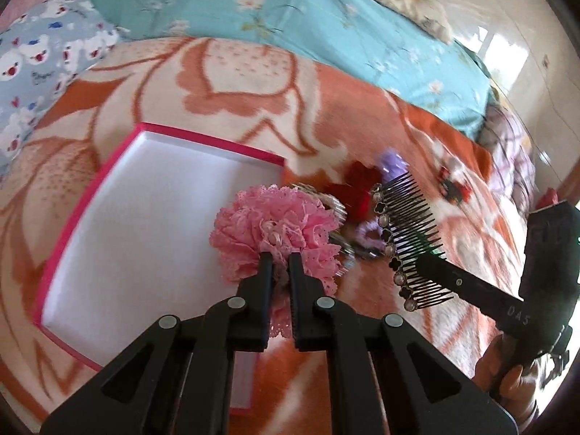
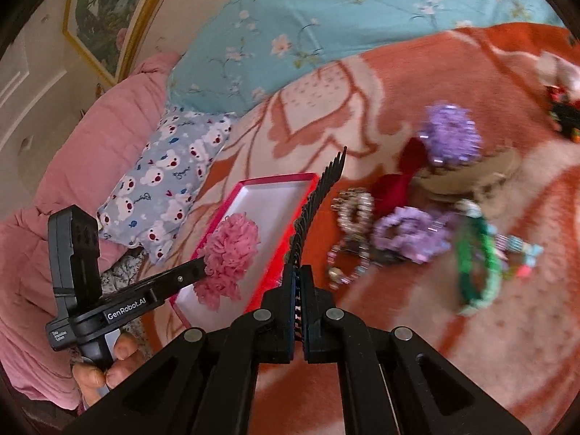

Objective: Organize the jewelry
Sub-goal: 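Carry the pink flower clip and black comb into the white box and release both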

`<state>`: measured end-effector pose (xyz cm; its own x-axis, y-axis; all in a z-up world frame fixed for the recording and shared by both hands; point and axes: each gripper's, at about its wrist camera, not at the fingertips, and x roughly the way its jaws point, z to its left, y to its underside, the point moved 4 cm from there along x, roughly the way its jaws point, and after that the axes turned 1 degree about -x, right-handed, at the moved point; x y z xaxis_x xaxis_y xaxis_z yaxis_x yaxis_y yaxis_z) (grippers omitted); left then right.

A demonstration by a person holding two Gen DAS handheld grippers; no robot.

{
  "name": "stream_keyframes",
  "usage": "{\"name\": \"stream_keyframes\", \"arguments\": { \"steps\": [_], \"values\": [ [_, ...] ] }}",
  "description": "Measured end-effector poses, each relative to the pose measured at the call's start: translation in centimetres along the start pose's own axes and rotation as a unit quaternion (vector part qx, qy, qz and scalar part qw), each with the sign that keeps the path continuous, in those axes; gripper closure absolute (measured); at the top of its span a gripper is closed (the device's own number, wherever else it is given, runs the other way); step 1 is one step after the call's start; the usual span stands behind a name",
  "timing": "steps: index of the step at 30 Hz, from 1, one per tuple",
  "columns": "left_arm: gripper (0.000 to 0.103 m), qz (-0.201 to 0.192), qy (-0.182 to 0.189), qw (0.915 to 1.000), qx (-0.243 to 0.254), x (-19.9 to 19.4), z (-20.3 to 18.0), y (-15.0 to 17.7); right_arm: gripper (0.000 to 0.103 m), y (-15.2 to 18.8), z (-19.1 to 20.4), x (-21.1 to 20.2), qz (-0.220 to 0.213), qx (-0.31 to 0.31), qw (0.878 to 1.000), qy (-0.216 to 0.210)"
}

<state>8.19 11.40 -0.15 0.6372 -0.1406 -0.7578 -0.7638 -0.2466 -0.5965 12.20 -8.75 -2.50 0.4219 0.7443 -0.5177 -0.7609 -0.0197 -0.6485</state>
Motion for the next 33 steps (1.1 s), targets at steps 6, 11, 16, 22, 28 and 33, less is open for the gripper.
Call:
{"name": "stream_keyframes", "arguments": {
  "steps": [6, 11, 16, 22, 28, 33],
  "values": [
    [0.096, -0.007, -0.024, 0.9994, -0.025, 0.6, 4.1, -1.7, 0.102, -1.5, 2.2, 4.9, 0.014, -0.004, 1.0, -0.017],
    [0.097, -0.005, -0.038, 0.9982, -0.047, 2.2, 7.4, -3.4, 0.102, -2.6, 3.1, 9.2, 0.027, 0.0, 0.999, -0.018],
    [0.096, 0.004, -0.045, 0.9973, -0.058, 4.6, 9.5, -4.6, 0.102, -3.4, 2.7, 12.8, 0.032, 0.014, 0.999, -0.008],
    [0.097, 0.014, -0.048, 0.9963, -0.07, 7.3, 11.1, -5.8, 0.102, -3.7, 2.3, 15.7, 0.04, 0.017, 0.999, 0.003],
    [0.097, 0.029, -0.047, 0.9958, -0.074, 9.2, 11.5, -6.1, 0.101, -3.3, 2.3, 16.5, 0.05, 0.007, 0.999, 0.008],
    [0.096, 0.033, -0.045, 0.996, -0.069, 9.4, 11.3, -5.7, 0.102, -2.1, 2.5, 16.5, 0.063, 0.012, 0.998, 0.008]
  ]
}}
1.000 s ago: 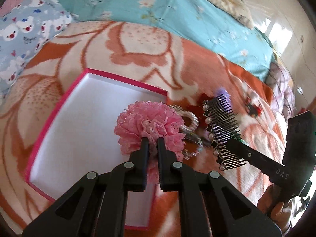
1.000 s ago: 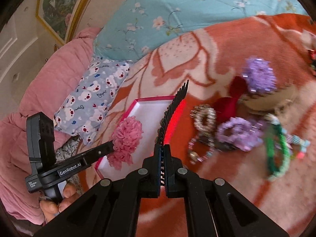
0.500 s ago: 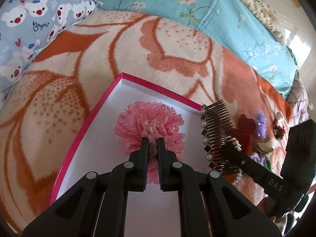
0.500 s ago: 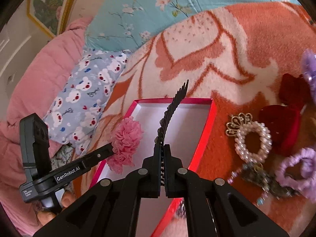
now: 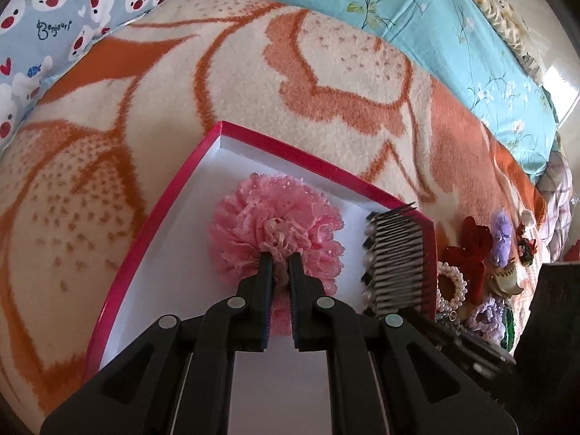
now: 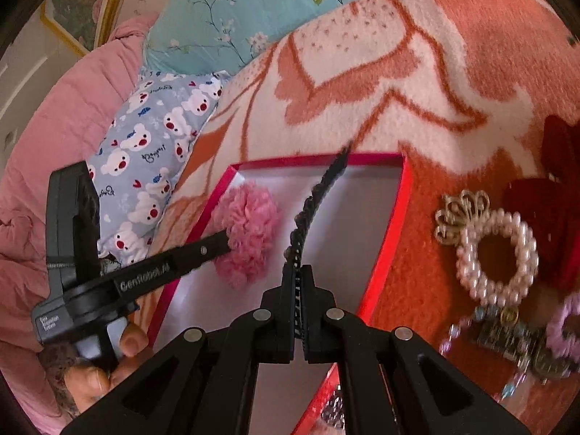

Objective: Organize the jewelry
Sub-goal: 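Carry the pink flower clip and black comb into the white box and release both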

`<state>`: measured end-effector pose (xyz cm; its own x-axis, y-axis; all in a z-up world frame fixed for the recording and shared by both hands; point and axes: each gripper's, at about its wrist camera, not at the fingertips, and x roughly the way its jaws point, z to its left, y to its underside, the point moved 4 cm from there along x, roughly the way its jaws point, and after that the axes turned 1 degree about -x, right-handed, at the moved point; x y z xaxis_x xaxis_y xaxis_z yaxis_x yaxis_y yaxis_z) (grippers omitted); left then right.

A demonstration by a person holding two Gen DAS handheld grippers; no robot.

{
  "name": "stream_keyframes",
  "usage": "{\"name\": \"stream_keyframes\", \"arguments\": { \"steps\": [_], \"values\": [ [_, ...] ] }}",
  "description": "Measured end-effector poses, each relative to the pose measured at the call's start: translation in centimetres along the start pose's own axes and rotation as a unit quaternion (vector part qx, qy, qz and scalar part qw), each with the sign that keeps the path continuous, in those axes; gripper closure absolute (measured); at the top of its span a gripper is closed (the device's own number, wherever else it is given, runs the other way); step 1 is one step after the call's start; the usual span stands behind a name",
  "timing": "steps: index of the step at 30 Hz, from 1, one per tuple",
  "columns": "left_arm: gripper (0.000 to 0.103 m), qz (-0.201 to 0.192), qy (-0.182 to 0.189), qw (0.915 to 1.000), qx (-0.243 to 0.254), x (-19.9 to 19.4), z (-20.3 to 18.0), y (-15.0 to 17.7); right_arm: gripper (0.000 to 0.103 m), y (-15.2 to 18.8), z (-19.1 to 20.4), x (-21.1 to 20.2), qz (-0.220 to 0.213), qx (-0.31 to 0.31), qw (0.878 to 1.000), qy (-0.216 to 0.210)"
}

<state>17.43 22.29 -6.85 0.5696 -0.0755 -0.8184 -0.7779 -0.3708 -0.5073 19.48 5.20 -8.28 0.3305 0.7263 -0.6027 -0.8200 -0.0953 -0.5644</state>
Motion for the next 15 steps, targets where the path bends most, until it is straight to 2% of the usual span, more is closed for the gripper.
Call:
{"name": "stream_keyframes", "arguments": {
  "steps": [10, 13, 15],
  "values": [
    [0.096, 0.01, 0.005, 0.9999, -0.001, 0.69, -0.33, -0.2, 0.101, -0.61, -0.46, 0.63, 0.0, 0.007, 1.0, 0.011],
    [0.087, 0.016, 0.005, 0.9998, -0.006, 0.67, -0.15, -0.15, 0.096, -0.72, -0.61, 0.42, -0.002, 0.011, 1.0, 0.011],
    [0.075, 0.02, 0.003, 0.9998, -0.008, 0.55, -0.06, -0.06, 0.096, -0.78, -0.66, 0.34, 0.0, 0.013, 1.0, 0.008]
  ]
}}
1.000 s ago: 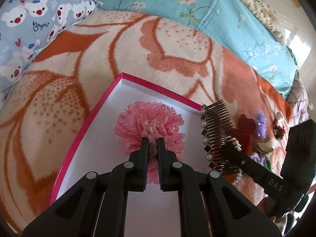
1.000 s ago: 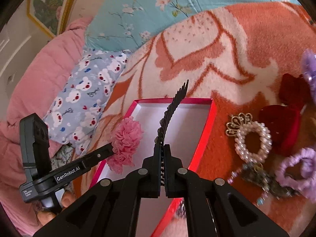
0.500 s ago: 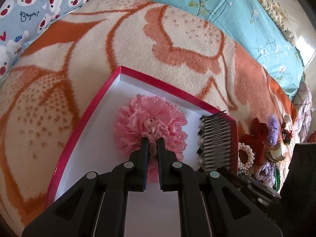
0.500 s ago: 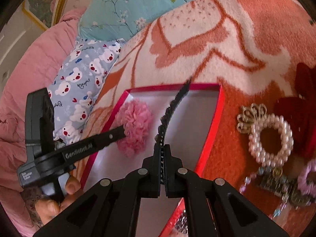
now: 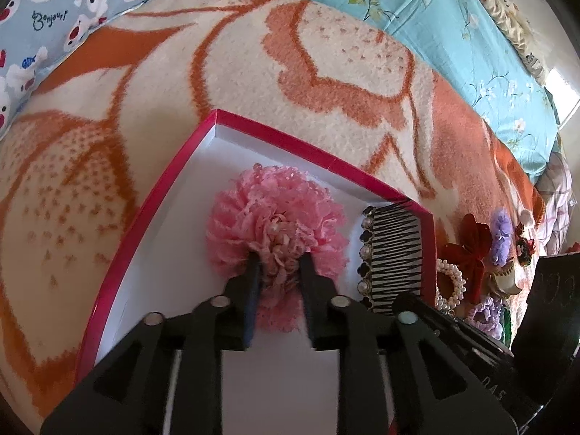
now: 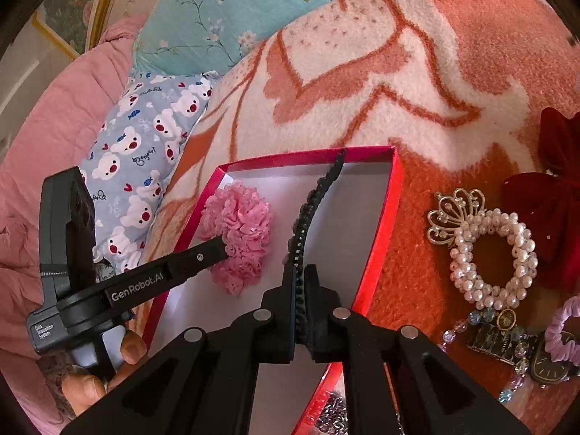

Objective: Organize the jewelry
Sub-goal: 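Carry the pink flower clip and black comb into the white box and release both, then move the right tool to the green beaded clip and grasp it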

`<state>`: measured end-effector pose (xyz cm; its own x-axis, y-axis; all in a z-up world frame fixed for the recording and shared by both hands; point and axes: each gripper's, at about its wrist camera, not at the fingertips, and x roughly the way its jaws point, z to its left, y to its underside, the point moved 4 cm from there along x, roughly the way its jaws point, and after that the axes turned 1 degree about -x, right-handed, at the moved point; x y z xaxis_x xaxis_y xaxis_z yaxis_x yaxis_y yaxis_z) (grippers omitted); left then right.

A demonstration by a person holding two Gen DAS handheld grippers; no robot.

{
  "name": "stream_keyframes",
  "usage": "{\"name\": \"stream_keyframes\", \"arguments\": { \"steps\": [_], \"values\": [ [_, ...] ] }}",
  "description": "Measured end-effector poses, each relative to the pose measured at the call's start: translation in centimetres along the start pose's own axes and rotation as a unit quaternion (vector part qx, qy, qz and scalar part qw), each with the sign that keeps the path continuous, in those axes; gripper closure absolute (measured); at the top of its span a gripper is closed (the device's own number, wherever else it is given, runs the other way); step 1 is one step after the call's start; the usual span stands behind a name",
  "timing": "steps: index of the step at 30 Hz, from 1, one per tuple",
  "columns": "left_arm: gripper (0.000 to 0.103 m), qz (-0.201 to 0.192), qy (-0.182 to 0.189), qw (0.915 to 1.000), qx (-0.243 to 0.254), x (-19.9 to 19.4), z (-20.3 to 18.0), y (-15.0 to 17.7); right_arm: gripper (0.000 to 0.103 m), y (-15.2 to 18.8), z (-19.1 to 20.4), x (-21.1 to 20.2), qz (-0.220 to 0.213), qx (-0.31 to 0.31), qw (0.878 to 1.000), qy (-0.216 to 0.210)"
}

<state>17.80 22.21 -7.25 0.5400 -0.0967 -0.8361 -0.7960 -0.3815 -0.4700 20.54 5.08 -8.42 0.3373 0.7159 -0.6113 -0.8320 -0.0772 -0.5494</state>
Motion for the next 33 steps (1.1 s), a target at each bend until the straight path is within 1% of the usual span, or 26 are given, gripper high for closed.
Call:
{"name": "stream_keyframes", "arguments": {
  "steps": [1, 2, 3, 6, 7, 9, 10, 11, 17, 21, 27, 28, 33],
  "values": [
    [0.07, 0.0, -0.002, 1.0, 0.0, -0.1, 0.0, 0.1, 0.096, 0.0, 0.0, 0.0, 0.0, 0.0, 1.0, -0.002],
    [0.062, 0.001, -0.004, 1.0, 0.001, -0.1, 0.1, 0.1, 0.095, 0.0, 0.0, 0.0, 0.001, -0.001, 1.0, 0.001],
    [0.057, 0.001, -0.009, 1.0, 0.002, -0.2, 0.1, 0.2, 0.095, -0.1, 0.1, -0.1, 0.0, -0.004, 1.0, 0.001],
    [0.055, 0.004, -0.017, 0.9998, 0.003, -0.2, 0.2, 0.6, 0.093, -0.1, 0.3, -0.3, -0.001, -0.004, 1.0, -0.001],
    [0.055, 0.007, -0.016, 0.9999, 0.002, -0.2, 0.3, 0.7, 0.091, -0.1, 0.3, -0.4, -0.001, -0.003, 1.0, -0.001],
    [0.05, 0.009, -0.014, 0.9999, 0.0, -0.3, 0.4, 0.9, 0.085, -0.2, 0.3, -0.7, -0.002, -0.002, 1.0, 0.0],
    [0.049, 0.009, -0.016, 0.9998, -0.001, -0.4, 0.5, 1.0, 0.08, -0.2, 0.3, -0.9, -0.004, -0.002, 1.0, -0.002],
    [0.048, 0.009, -0.018, 0.9998, -0.001, -0.6, 0.5, 1.1, 0.077, -0.2, 0.4, -1.0, -0.005, -0.003, 1.0, -0.003],
    [0.048, 0.009, -0.019, 0.9998, -0.006, -1.4, 0.6, 1.7, 0.076, -0.2, 0.7, -2.5, -0.014, -0.004, 1.0, -0.008],
    [0.039, 0.006, -0.02, 0.9998, -0.004, -2.0, 0.3, 2.2, 0.074, 0.2, 0.6, -3.8, -0.017, -0.004, 1.0, -0.008],
    [0.039, -0.003, -0.017, 0.9998, -0.003, -3.2, -0.4, 3.3, 0.074, 1.1, -0.3, -7.1, -0.033, -0.001, 0.999, -0.005],
    [0.039, -0.014, -0.023, 0.9996, -0.006, -3.5, -0.6, 3.5, 0.073, 1.2, -0.6, -7.7, -0.036, 0.002, 0.999, -0.004],
    [0.039, -0.02, -0.011, 0.9997, -0.004, -5.0, -1.9, 5.0, 0.069, 1.8, -1.9, -10.6, -0.054, 0.012, 0.998, 0.006]
  ]
}}
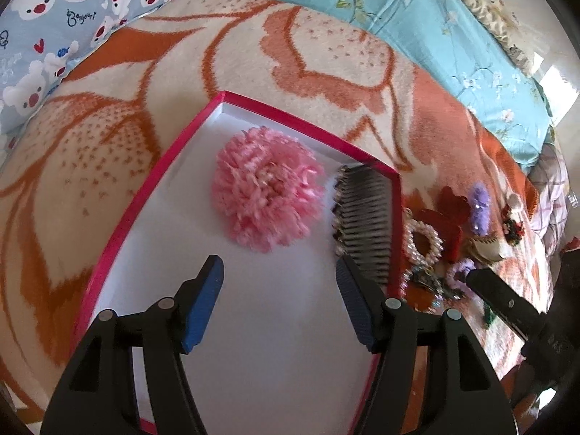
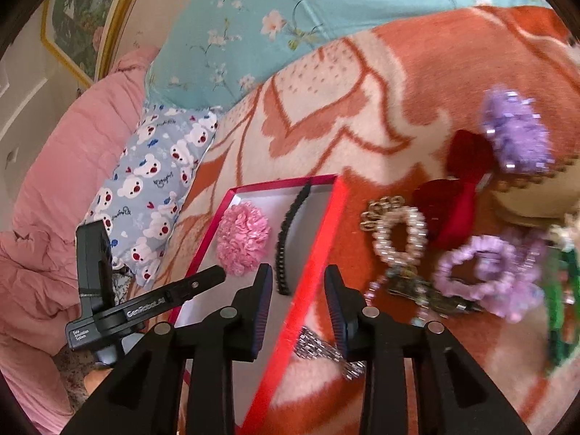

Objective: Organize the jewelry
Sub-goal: 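Move the right tool to the green beaded clip and grasp it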

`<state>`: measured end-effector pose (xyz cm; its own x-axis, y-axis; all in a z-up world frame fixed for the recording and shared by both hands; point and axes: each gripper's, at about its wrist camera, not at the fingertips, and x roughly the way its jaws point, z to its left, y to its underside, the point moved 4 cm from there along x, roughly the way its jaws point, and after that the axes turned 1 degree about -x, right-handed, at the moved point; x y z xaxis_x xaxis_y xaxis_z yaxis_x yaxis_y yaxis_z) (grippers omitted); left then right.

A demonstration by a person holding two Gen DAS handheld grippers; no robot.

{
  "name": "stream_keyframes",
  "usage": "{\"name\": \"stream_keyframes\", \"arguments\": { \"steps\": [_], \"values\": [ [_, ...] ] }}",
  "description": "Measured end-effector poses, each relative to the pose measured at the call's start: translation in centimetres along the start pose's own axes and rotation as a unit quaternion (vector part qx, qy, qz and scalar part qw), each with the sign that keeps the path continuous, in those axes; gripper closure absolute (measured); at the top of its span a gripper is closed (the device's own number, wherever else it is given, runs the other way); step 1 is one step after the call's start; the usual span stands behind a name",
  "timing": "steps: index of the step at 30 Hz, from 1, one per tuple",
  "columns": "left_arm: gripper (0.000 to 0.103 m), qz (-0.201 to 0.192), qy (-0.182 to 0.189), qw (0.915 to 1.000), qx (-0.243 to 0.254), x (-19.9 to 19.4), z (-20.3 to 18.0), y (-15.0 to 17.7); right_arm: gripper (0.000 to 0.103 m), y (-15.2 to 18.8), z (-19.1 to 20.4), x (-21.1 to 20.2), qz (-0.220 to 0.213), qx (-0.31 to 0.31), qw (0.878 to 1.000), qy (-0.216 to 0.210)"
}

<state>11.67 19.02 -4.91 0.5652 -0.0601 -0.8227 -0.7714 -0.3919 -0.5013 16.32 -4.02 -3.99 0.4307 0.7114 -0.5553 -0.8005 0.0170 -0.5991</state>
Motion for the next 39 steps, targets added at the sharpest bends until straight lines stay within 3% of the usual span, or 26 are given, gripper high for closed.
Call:
{"name": "stream_keyframes", "arguments": {
  "steps": [5, 20, 39],
  "values": [
    [0.039, 0.003, 0.017, 0.9998, 0.008, -1.3, -1.6, 1.4, 0.061, 0.3, -1.6, -2.4, -0.009, 0.006, 1.0, 0.015],
    [0.039, 0.012, 0.06, 0.9962, 0.063, -2.8, -8.3, 5.0, 0.057, 2.7, -7.8, -9.9, -0.035, 0.006, 0.995, 0.098],
    [0.039, 0.041, 0.068, 0.9908, 0.109, 0.3, -14.3, 6.7, 0.057, 2.9, -11.8, -9.5, -0.024, 0.014, 0.991, 0.127]
  ]
}}
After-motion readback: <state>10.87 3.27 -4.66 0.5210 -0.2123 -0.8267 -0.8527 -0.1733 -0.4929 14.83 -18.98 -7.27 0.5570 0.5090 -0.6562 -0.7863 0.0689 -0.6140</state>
